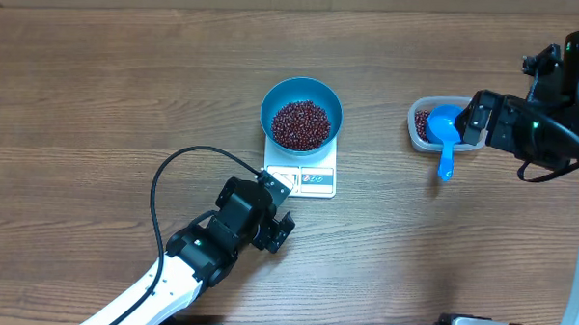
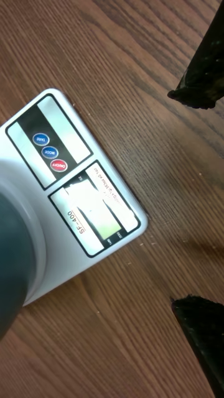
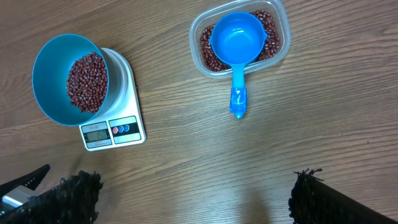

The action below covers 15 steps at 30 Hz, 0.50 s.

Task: Scoop item into bowl and weigh 150g on scale
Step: 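Move the left gripper forward over the scale display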

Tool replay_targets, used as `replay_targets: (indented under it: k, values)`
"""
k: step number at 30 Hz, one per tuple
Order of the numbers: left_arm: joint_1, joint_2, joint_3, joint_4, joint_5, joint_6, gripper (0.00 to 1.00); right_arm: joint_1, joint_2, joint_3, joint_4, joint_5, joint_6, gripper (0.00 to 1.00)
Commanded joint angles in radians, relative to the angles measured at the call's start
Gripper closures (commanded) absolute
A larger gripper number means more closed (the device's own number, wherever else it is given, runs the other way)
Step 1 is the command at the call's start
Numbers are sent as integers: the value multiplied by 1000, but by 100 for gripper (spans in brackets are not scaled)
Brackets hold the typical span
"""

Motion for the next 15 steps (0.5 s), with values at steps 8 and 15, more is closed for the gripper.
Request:
replay_targets:
  k: [8, 15]
  values:
    - [7, 98, 22, -24, 10, -10, 1, -2, -3, 14, 3, -2, -15, 0]
    - [70, 181, 22, 130, 27, -70, 0, -2, -3, 14, 3, -2, -15, 0]
